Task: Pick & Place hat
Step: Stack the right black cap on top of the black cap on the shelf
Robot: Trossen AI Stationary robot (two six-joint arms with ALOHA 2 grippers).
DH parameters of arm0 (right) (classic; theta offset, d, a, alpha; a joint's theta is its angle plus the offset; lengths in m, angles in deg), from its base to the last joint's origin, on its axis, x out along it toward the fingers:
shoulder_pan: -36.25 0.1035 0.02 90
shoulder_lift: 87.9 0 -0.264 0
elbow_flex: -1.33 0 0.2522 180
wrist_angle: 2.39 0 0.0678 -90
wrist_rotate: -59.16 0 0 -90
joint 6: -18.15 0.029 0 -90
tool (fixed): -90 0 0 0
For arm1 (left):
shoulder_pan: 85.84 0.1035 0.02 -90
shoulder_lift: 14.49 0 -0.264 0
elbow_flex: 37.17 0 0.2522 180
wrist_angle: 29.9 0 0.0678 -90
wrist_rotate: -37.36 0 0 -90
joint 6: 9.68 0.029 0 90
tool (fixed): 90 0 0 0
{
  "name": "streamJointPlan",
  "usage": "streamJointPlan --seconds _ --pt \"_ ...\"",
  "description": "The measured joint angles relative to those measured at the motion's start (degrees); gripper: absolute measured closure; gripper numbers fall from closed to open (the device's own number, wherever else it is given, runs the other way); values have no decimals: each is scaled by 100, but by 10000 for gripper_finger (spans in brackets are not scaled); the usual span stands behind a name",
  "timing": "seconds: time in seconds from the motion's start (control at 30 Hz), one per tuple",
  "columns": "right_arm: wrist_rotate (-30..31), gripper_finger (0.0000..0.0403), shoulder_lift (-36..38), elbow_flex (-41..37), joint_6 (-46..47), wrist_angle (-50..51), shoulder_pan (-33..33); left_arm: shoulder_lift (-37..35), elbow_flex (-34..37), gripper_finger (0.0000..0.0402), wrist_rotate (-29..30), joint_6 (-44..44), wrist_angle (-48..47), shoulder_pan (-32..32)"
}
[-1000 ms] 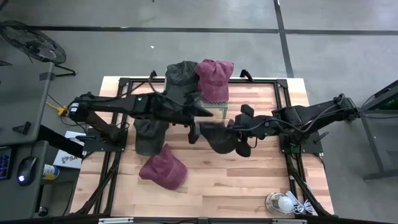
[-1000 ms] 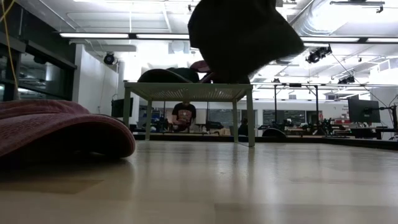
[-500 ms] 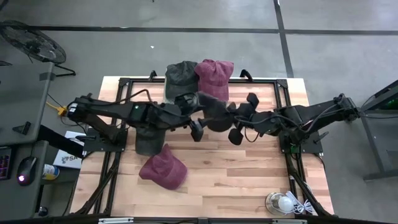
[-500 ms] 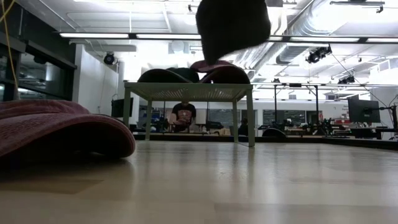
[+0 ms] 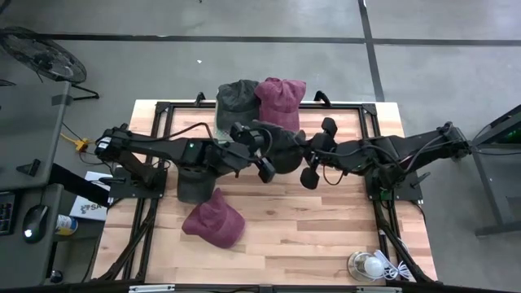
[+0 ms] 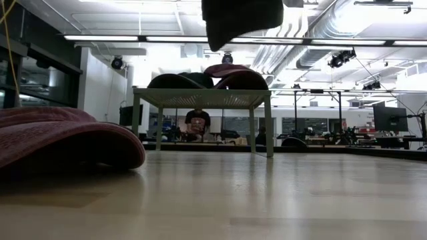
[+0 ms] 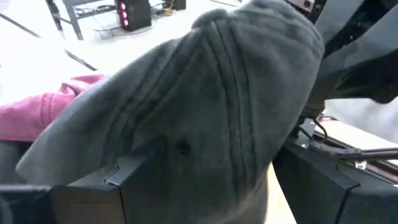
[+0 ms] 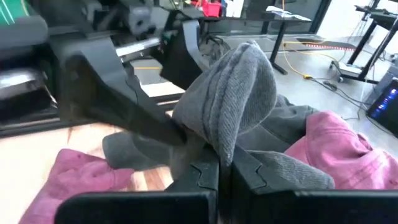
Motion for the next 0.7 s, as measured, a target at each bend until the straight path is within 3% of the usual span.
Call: streamJointPlan --seconds 0.43,0.7 --pt "-392 403 0 8 -2 -49 0 62 -2 125 -40 1 21 0" --pt "-416 403 0 8 2 -47 0 62 -2 209 -135 -150 19 0"
